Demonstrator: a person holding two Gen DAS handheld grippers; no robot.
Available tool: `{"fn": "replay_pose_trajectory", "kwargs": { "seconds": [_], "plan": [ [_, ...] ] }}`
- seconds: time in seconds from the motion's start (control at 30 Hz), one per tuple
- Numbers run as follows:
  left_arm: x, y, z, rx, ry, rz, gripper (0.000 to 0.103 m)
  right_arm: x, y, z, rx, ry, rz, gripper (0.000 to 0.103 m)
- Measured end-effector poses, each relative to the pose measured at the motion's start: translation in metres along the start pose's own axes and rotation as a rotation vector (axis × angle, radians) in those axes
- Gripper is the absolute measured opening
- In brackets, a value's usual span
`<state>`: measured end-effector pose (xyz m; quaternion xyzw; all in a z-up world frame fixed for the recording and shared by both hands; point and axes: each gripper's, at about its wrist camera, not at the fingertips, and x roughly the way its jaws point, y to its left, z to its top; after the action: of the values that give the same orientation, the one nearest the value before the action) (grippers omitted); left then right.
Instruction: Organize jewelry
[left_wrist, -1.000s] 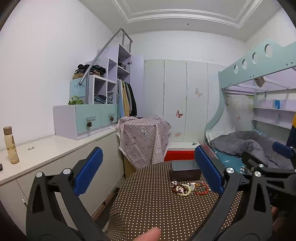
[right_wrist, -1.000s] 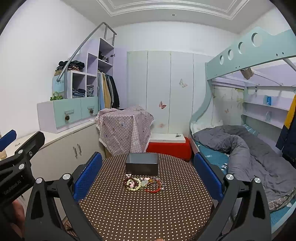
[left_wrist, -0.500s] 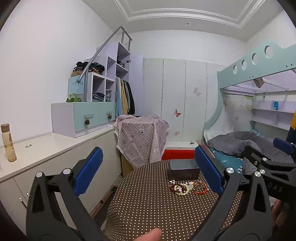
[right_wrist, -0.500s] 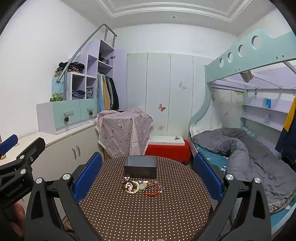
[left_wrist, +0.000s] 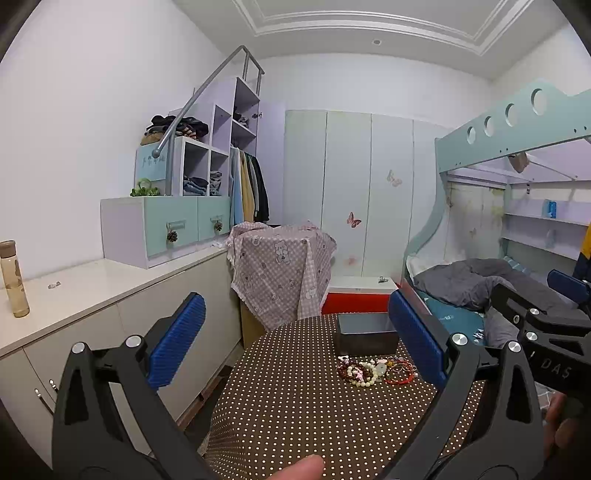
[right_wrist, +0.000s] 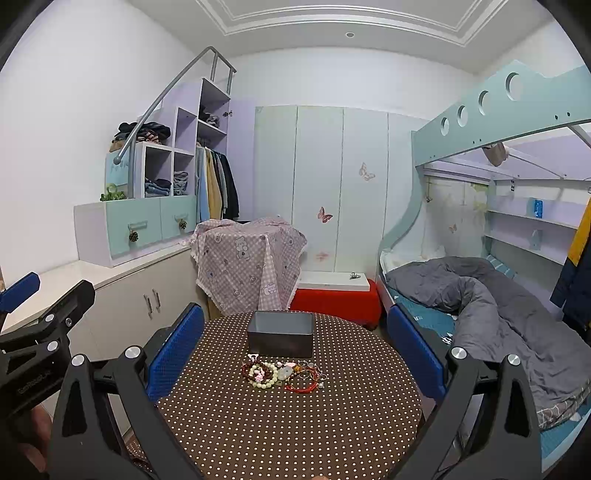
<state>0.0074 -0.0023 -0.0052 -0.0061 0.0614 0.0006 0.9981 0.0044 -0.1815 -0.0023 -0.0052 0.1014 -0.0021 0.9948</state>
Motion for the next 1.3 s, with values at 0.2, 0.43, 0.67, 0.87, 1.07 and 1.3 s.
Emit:
{"fn": "replay_pose_trajectory", "kwargs": {
  "seconds": [0.2, 0.43, 0.67, 0.87, 1.07, 1.3],
  "plan": [
    [0.01, -0.003, -0.002, 0.003, 0.008, -0.005, 0.097, 0.011, 0.001, 0.003, -0.013, 0.004, -0.003, 0.096],
    [0.038, -0.007, -0.011, 0.013, 0.049, -0.005, 0.097, 0.03, -0.007, -0.006, -0.021, 0.028, -0.014, 0.096],
    [0.105, -0.007, -0.059, 0.038, 0.24, 0.012, 0.097, 0.097, -0.037, -0.047, 0.004, 0.208, -0.052, 0.096],
    [0.172, -0.019, -0.105, 0.078, 0.442, -0.014, 0.097, 0.156, -0.054, -0.096, 0.031, 0.404, -0.066, 0.096],
    [0.234, -0.033, -0.125, 0.091, 0.575, -0.056, 0.097, 0.189, -0.056, -0.123, 0.039, 0.523, -0.037, 0.096],
    [0.291, -0.045, -0.148, 0.1, 0.698, -0.058, 0.097, 0.215, -0.07, -0.131, 0.074, 0.596, -0.039, 0.096]
  ]
}}
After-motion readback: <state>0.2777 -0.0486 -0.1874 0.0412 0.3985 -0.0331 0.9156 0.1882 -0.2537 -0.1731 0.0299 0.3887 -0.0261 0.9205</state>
